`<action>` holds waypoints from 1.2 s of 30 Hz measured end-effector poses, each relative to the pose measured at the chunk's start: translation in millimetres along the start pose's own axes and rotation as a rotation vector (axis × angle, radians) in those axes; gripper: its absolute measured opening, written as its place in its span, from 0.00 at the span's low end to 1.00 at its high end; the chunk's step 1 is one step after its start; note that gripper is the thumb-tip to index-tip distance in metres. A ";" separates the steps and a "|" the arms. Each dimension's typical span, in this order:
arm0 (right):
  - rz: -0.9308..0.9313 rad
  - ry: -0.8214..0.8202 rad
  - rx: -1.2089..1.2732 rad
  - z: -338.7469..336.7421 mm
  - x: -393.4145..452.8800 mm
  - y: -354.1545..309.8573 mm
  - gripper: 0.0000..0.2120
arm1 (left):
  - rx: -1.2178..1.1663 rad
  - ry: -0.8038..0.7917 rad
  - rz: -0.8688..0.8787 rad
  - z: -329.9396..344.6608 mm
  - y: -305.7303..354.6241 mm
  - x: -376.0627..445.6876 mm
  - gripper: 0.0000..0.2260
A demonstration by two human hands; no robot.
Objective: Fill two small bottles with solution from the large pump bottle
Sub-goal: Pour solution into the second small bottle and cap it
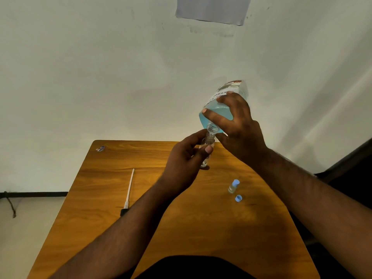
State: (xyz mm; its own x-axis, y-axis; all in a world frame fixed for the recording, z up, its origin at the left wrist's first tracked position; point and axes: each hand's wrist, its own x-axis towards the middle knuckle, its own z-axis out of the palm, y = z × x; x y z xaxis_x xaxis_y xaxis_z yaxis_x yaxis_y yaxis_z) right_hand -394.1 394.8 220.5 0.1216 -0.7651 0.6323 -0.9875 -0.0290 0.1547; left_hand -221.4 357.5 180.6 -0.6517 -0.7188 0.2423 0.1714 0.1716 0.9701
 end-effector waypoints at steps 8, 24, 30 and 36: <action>0.000 -0.015 0.002 0.5 0.5 0.9 0.26 | 0.014 0.003 -0.010 -0.1 -1.7 0.7 0.18; 0.002 -0.019 0.001 0.8 4.2 -1.0 0.24 | 0.043 0.006 -0.010 -3.6 -2.7 3.0 0.18; 0.007 -0.019 -0.002 0.6 4.5 -0.8 0.24 | 0.037 -0.004 -0.011 -4.3 -1.2 3.9 0.18; 0.003 -0.014 -0.004 -1.9 4.2 -0.4 0.24 | 0.044 -0.003 -0.011 -2.5 -1.4 4.5 0.18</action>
State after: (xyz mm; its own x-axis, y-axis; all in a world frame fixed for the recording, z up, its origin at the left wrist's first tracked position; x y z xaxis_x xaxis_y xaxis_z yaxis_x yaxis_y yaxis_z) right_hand -393.0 392.9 224.4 0.1170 -0.7741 0.6222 -0.9875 -0.0240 0.1559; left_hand -222.7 352.4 180.3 -0.6558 -0.7187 0.2312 0.1316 0.1927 0.9724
